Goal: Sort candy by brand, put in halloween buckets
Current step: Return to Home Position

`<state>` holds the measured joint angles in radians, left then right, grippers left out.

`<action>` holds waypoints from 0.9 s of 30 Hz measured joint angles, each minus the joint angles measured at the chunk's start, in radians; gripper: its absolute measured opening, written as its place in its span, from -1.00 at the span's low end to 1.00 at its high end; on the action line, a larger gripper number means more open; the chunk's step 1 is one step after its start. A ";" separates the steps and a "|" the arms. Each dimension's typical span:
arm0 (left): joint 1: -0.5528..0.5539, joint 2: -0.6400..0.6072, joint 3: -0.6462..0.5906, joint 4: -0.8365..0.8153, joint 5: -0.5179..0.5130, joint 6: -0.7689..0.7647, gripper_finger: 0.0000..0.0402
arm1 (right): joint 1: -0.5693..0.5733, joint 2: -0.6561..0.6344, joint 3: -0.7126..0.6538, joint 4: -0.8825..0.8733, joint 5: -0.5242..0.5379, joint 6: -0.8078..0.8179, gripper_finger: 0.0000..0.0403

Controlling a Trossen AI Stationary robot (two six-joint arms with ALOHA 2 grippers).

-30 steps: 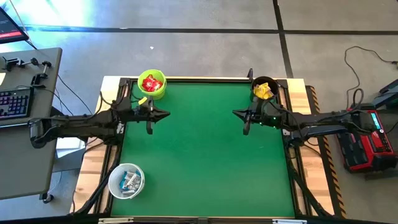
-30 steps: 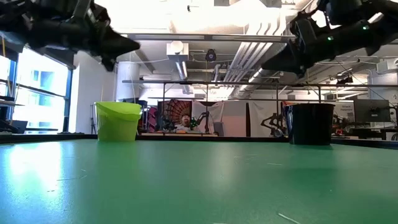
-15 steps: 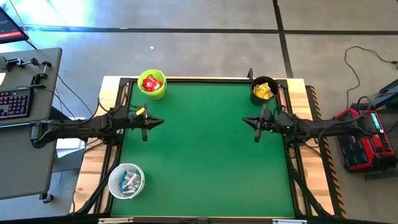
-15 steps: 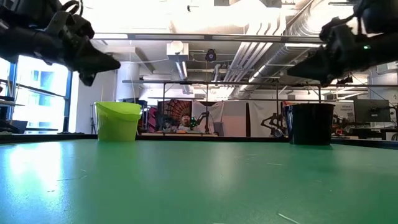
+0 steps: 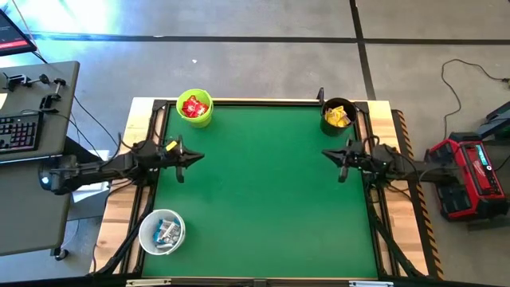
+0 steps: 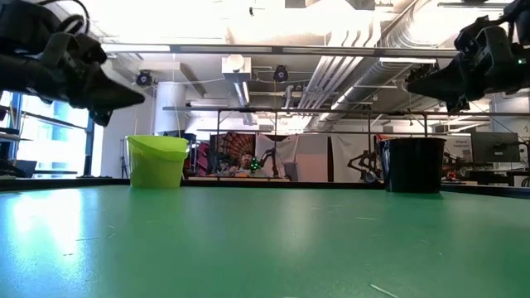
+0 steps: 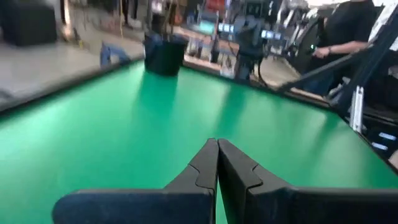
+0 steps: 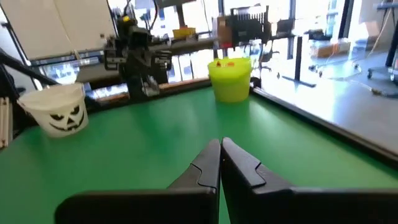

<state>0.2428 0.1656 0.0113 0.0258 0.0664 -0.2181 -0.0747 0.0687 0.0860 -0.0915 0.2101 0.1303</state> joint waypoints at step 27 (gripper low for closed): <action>0.170 -0.118 0.001 -0.015 -0.101 0.068 -1.00 | -0.302 -0.002 -0.076 0.113 -0.158 -0.050 -1.00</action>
<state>0.4129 0.0475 0.0124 0.0113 -0.0345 -0.1505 -0.3763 0.0668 0.0100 0.0212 0.0523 0.0804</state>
